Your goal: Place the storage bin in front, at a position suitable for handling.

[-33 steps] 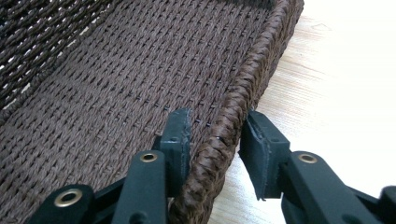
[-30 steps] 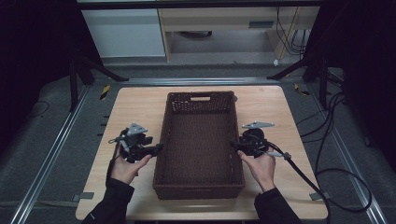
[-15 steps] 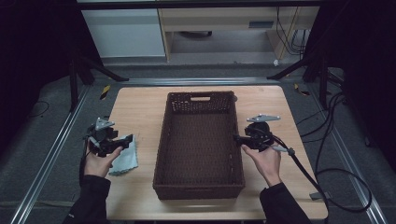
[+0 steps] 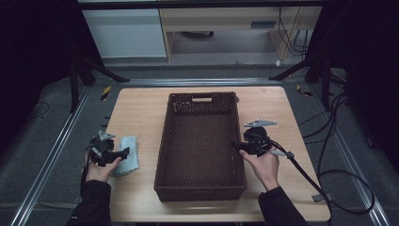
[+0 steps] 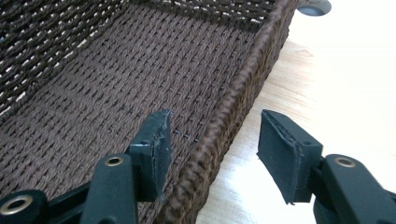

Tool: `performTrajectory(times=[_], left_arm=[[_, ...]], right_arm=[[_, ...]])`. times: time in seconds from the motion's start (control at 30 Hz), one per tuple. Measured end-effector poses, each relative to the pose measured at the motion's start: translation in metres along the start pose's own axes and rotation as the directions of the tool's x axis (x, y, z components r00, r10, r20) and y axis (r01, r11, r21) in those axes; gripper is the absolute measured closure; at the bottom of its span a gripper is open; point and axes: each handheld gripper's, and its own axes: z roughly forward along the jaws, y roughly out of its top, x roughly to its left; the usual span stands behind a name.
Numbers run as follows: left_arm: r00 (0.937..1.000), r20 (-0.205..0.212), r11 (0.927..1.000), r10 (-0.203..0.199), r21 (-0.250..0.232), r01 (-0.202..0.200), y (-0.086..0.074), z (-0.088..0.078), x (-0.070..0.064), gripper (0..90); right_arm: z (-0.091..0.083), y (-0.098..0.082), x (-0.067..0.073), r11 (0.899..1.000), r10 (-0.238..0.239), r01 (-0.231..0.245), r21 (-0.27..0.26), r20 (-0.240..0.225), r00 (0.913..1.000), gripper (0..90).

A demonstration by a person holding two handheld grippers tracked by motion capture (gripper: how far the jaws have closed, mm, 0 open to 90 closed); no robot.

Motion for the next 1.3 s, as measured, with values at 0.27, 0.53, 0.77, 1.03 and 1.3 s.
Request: performTrajectory(times=[0.27,0.53,0.77,1.03,1.3], left_arm=[[0.9994,0.011,0.9983,0.033,0.048,-0.034,-0.006,0.012,-0.003,36.7],[0.9991,0.042,0.9961,-0.004,0.088,0.0,-0.008,0.017,-0.003,52.3],[0.9959,0.063,0.9919,-0.065,0.114,0.057,-0.008,0.016,0.006,77.1],[0.9926,0.101,0.9977,-0.068,0.012,0.067,0.001,-0.007,0.004,81.8],[0.9912,0.129,0.9961,-0.03,-0.079,0.04,0.016,-0.027,-0.011,81.8]], right_arm=[[0.003,-0.004,0.003,1.0,-0.008,0.008,0.016,0.003,1.0,41.8],[0.004,-0.005,0.003,1.0,0.004,-0.004,0.015,-0.004,1.0,39.6],[0.005,-0.005,0.003,1.0,0.004,-0.004,0.025,-0.007,1.0,40.8],[0.006,-0.005,0.002,0.999,0.004,-0.004,0.033,-0.013,0.9999,41.8],[0.005,-0.005,0.003,0.999,0.004,-0.004,0.034,-0.016,0.9999,42.6]])
